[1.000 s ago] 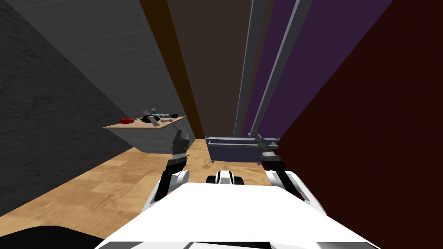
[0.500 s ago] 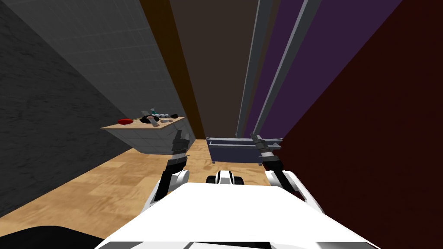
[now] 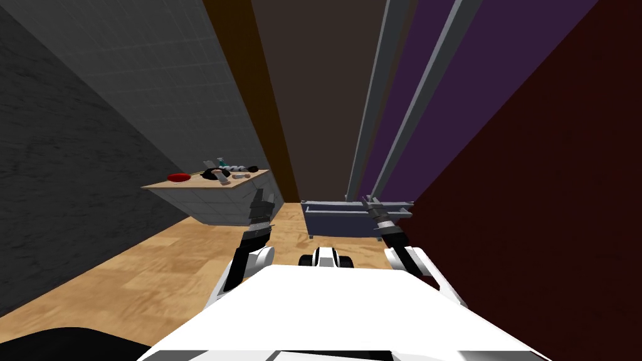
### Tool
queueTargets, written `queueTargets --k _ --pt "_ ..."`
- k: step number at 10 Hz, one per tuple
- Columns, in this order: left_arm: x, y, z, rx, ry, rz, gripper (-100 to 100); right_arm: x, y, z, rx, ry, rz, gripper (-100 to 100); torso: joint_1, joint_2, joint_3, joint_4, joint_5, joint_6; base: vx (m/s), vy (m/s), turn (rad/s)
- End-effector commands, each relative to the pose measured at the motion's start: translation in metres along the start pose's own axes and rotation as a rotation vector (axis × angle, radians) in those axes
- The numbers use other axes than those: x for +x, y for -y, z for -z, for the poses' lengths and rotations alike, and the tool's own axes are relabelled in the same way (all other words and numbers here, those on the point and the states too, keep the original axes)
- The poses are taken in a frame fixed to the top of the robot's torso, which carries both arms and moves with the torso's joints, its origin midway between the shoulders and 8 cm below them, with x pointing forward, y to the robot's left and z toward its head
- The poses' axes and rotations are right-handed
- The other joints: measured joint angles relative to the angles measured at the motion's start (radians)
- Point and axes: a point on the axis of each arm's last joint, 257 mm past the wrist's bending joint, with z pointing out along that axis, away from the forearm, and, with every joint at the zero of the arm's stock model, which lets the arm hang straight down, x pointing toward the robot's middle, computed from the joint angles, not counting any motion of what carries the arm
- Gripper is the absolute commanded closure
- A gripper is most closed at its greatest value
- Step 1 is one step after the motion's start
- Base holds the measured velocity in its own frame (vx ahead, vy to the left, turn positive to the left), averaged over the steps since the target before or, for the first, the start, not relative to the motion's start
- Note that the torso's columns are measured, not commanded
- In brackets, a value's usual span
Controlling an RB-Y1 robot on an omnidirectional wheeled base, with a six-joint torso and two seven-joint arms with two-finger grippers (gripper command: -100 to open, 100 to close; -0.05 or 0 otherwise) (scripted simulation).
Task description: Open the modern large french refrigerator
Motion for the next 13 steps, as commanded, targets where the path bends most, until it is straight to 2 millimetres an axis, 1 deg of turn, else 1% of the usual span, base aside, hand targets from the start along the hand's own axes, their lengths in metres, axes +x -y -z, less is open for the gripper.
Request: queueTargets --k 1,2,3,5,6,8,9,11,12,13 --pt "0.0 0.0 0.0 0.0 0.0 0.0 0 0.013 0.009 0.001 0.008 -0.038 0.122 -100 0.0 0.0 0.0 0.0 0.0 0.0 0.033 0.056 -0.01" --pt "0.0 0.0 0.0 0.0 0.0 0.0 0 0.021 0.014 0.002 0.01 -0.062 0.187 -100 0.0 0.0 0.0 0.0 0.0 0.0 0.035 0.069 -0.019" --pt "0.0 0.0 0.0 0.0 0.0 0.0 0 0.021 0.014 0.002 0.01 -0.062 0.195 -100 0.001 0.0 0.0 0.0 0.0 0.0 0.027 0.059 -0.009" --pt "0.0 0.0 0.0 0.0 0.0 0.0 0 0.038 0.025 0.005 0.011 -0.112 0.33 -100 0.0 0.0 0.0 0.0 0.0 0.0 0.037 0.062 -0.015" --pt "0.0 0.0 0.0 0.0 0.0 0.0 0 0.038 0.025 0.005 0.01 -0.112 0.341 -100 0.001 0.0 0.0 0.0 0.0 0.0 0.028 0.062 -0.008" --pt "0.0 0.0 0.0 0.0 0.0 0.0 0 0.053 0.038 0.008 0.005 -0.162 0.478 -100 0.001 0.001 0.0 0.0 0.0 0.0 0.022 0.074 -0.013" --pt "0.0 0.0 0.0 0.0 0.0 0.0 0 0.053 0.038 0.008 0.005 -0.162 0.485 -100 0.0 0.0 0.0 0.0 0.0 0.0 0.027 0.053 -0.008" --pt "0.0 0.0 0.0 0.0 0.0 0.0 0 0.067 0.05 0.012 -0.006 -0.21 0.618 -100 0.0 0.0 0.0 0.0 0.0 0.0 0.032 0.068 -0.012" --pt "0.0 0.0 0.0 0.0 0.0 0.0 0 0.067 0.05 0.012 -0.006 -0.21 0.625 -100 0.001 0.0 0.0 0.0 0.0 0.0 0.029 0.058 -0.011" --pt "0.0 0.0 0.0 0.0 0.0 0.0 0 0.073 0.056 0.013 -0.014 -0.233 0.691 -100 0.0 0.0 0.0 0.0 0.0 0.0 0.03 0.038 -0.009"
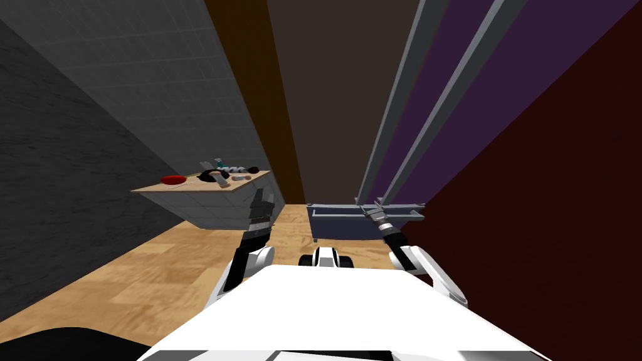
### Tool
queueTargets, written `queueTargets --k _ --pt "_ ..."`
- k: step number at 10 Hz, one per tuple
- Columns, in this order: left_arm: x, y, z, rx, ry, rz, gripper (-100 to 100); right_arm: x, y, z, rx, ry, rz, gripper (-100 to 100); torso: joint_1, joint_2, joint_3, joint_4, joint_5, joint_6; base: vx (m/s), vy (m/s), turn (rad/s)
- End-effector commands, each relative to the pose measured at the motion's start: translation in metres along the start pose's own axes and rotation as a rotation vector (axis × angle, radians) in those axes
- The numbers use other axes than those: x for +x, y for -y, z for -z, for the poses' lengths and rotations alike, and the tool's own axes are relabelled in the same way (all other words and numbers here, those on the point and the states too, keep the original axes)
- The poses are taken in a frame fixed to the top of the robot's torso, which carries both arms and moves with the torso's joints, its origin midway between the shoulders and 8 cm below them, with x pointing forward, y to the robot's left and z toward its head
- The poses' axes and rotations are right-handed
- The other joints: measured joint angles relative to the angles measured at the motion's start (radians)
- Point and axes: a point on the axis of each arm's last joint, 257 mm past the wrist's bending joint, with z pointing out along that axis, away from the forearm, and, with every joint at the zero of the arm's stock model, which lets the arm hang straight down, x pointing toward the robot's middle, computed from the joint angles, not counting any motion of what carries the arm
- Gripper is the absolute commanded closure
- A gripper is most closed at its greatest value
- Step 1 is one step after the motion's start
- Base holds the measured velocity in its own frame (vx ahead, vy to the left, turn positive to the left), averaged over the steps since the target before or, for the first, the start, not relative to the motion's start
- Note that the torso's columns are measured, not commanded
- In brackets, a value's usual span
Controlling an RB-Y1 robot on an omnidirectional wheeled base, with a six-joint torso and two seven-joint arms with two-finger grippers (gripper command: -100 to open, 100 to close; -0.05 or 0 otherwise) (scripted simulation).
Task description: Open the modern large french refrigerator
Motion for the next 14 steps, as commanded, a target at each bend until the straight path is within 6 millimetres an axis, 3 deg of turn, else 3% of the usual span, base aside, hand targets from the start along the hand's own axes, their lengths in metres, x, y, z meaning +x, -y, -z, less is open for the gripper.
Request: queueTargets --k 1,7,9,14 --pt "0.0 0.0 0.0 0.0 0.0 0.0 0 0.019 0.004 0.001 -0.015 -0.043 0.147 -100 -0.001 0.0 0.0 0.0 0.0 0.0 0.03 0.054 -0.014" --pt "0.0 0.0 0.0 0.0 0.0 0.0 0 0.052 0.019 0.005 -0.063 -0.12 0.456 -100 -0.001 0.001 0.001 0.0 -0.001 0.0 0.03 0.063 -0.012" --pt "0.0 0.0 0.0 0.0 0.0 0.0 0 0.052 0.019 0.004 -0.064 -0.121 0.463 -100 0.0 0.0 0.0 0.0 0.0 0.0 0.016 0.037 -0.006" --pt "0.0 0.0 0.0 0.0 0.0 0.0 0 0.064 0.022 -0.042 -0.031 -0.124 0.466 -100 0.0 0.001 0.001 0.0 0.0 0.0 -0.088 -0.032 0.035"
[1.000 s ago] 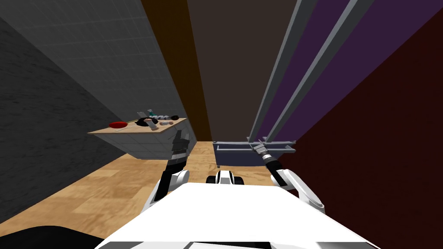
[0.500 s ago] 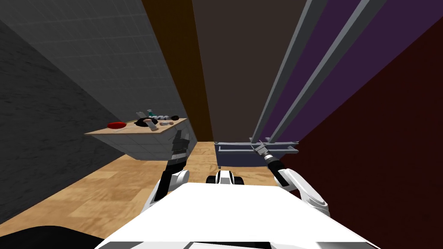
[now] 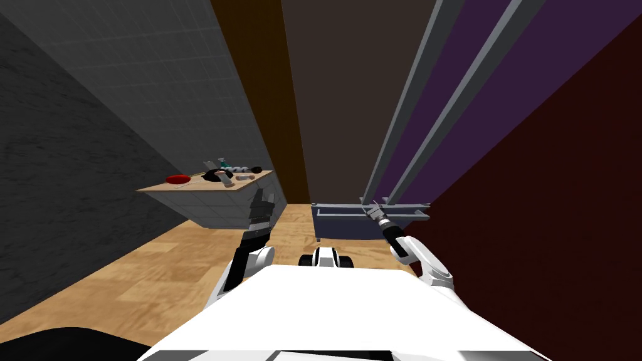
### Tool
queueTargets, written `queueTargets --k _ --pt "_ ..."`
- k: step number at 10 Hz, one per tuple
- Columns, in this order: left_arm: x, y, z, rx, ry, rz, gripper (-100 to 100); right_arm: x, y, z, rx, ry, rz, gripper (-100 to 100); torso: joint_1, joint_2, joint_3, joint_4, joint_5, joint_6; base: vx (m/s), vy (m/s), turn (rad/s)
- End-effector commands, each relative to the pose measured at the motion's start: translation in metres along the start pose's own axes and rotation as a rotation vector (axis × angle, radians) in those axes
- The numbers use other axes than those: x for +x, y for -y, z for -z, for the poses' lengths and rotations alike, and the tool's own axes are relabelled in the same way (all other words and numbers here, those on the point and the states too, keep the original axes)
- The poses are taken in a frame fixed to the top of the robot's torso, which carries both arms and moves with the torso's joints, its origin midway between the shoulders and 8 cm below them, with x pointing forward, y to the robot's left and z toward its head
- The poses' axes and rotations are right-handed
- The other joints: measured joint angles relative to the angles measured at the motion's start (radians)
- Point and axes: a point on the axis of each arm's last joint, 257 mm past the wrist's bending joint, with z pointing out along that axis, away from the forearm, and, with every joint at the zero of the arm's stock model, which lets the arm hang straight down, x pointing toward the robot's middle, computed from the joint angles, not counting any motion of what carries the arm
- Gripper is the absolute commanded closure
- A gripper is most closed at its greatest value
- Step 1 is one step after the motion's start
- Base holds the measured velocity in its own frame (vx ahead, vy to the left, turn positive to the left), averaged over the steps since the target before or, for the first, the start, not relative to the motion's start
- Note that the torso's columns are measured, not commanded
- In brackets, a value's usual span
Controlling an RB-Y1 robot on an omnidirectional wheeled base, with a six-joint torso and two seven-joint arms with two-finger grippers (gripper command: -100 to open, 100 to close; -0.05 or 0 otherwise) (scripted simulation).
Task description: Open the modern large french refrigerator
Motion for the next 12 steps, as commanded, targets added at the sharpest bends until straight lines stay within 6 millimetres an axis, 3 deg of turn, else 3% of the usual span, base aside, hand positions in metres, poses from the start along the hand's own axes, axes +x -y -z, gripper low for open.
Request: queueTargets --k 1,5,12 --pt "0.0 0.0 0.0 0.0 0.0 0.0 0 0.0 -0.001 -0.022 0.011 -0.001 -0.001 -100 -0.001 0.0 0.0 0.0 0.0 0.0 -0.098 -0.037 0.023" --pt "0.0 0.0 0.0 0.0 0.0 0.0 0 0.004 -0.002 -0.045 0.015 -0.012 -0.005 -100 0.0 -0.001 -0.001 0.0 0.0 0.0 -0.05 -0.01 0.015" --pt "0.0 0.0 0.0 0.0 0.0 0.0 0 -0.005 -0.002 -0.103 0.027 -0.022 -0.005 -100 0.001 -0.001 -0.001 -0.001 0.0 -0.001 -0.074 -0.023 0.028"
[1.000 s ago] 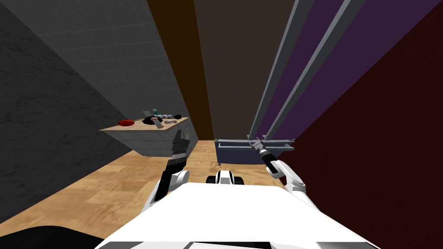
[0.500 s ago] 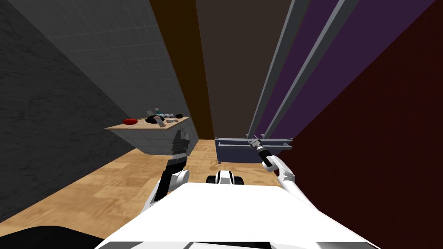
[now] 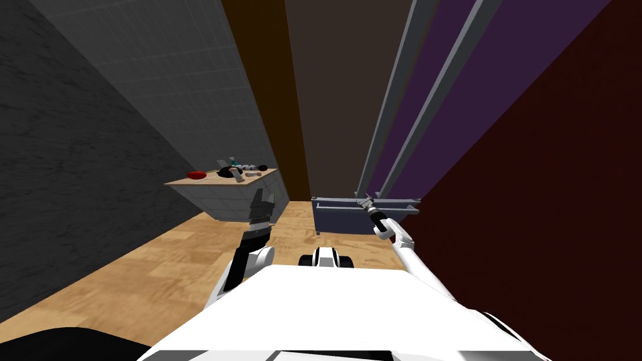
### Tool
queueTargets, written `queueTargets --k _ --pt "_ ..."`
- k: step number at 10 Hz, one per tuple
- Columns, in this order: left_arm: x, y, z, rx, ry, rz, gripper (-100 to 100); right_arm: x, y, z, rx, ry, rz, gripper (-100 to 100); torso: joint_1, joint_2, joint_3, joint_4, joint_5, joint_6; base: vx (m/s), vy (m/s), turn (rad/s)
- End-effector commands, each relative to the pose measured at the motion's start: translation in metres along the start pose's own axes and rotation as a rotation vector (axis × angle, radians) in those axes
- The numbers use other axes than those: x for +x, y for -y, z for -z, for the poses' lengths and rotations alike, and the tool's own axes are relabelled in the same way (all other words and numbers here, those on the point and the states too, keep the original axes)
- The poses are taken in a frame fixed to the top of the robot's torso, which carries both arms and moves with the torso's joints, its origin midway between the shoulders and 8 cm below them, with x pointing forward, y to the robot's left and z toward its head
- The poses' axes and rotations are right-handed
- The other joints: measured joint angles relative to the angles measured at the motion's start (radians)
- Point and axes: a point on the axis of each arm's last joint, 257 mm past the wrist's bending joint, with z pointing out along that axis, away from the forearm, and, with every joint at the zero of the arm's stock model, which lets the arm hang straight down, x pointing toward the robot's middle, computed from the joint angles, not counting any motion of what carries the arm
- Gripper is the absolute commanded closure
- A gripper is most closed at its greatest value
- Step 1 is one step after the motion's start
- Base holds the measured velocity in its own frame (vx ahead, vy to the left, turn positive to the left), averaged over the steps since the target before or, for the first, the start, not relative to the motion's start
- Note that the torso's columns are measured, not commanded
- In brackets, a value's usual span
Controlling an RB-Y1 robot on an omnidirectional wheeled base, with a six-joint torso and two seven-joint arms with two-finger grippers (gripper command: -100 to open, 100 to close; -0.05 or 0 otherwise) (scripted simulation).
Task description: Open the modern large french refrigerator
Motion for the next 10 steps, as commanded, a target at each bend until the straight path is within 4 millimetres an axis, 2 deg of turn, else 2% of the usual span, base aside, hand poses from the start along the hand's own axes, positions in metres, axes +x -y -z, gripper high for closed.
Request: queueTargets --k 1,2,7,8,9,10 --pt "0.0 0.0 0.0 0.0 0.0 0.0 0 -0.001 -0.001 -0.014 -0.002 -0.006 0.002 -100 -0.001 0.001 0.001 0.0 0.0 0.0 -0.035 -0.009 -0.003" --pt "0.0 0.0 0.0 0.0 0.0 0.0 0 -0.007 -0.002 -0.027 0.001 -0.007 0.006 -100 0.0 0.0 0.0 0.0 0.0 0.001 -0.075 -0.022 0.034" --pt "0.0 0.0 0.0 0.0 0.0 0.0 0 -0.017 -0.005 -0.067 -0.009 -0.026 0.011 -100 -0.001 0.001 0.001 0.0 0.0 0.0 -0.088 -0.028 0.031" --pt "0.0 0.0 0.0 0.0 0.0 0.0 0 -0.015 -0.006 -0.063 -0.008 -0.024 0.01 -100 0.0 0.0 0.0 0.0 0.0 0.0 -0.029 -0.008 0.005" --pt "0.0 0.0 0.0 0.0 0.0 0.0 0 -0.009 -0.005 -0.051 -0.008 -0.024 0.006 100 0.0 -0.002 -0.001 0.0 0.0 0.001 0.055 0.007 -0.049" --pt "0.0 0.0 0.0 0.0 0.0 0.0 0 -0.013 -0.003 -0.051 -0.003 -0.016 0.007 100 0.0 -0.005 -0.003 -0.001 0.0 0.001 0.082 0.025 -0.046"
